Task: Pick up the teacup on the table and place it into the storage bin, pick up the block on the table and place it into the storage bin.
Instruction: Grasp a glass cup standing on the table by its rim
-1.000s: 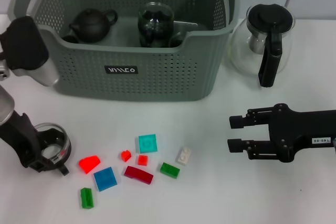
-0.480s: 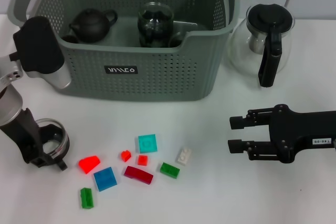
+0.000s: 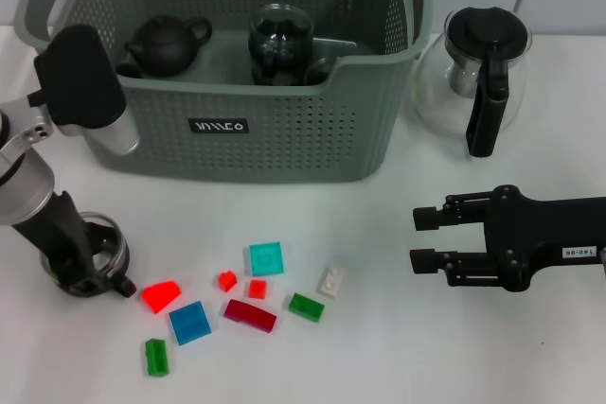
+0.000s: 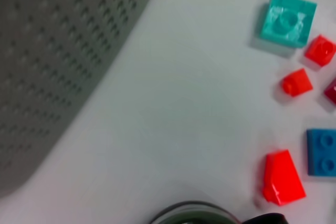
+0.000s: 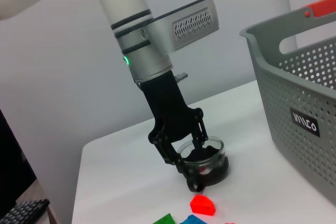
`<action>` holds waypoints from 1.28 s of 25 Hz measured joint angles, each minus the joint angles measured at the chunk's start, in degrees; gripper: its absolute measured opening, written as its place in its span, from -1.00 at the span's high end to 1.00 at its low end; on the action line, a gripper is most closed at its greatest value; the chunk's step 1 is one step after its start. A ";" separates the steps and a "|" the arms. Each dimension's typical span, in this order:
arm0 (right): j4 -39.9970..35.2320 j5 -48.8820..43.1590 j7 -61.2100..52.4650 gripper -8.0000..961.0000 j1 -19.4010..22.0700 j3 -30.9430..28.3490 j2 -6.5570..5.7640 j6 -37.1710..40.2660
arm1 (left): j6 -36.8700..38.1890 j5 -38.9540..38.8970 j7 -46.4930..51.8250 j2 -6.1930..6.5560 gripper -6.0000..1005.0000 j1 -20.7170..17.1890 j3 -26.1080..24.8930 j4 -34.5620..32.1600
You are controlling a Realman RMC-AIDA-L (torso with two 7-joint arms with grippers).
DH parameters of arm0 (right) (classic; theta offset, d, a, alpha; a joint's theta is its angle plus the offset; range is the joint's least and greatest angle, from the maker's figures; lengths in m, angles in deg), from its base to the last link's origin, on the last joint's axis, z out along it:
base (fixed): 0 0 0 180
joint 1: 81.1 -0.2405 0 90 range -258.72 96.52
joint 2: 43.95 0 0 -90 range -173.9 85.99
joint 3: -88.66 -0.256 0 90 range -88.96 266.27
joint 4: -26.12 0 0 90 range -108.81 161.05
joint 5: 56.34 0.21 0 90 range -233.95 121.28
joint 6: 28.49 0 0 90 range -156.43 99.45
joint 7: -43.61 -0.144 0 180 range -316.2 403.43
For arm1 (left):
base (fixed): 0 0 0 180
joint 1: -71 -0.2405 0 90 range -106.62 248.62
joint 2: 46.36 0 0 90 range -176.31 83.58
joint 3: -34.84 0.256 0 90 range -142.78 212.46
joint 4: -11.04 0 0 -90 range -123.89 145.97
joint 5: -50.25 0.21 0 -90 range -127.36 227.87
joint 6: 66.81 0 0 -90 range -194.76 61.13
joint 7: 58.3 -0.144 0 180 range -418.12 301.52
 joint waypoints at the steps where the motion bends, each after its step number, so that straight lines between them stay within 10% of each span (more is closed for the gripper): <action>1: 0.00 -0.01 -0.01 -0.24 -0.01 0.00 0.00 -0.01 | -0.24 -0.23 0.02 0.00 0.19 0.04 0.00 0.00; 32: 0.09 -0.22 0.16 -0.24 0.44 0.00 0.00 0.05 | -3.10 0.09 0.86 0.07 0.27 -0.27 2.31 -4.27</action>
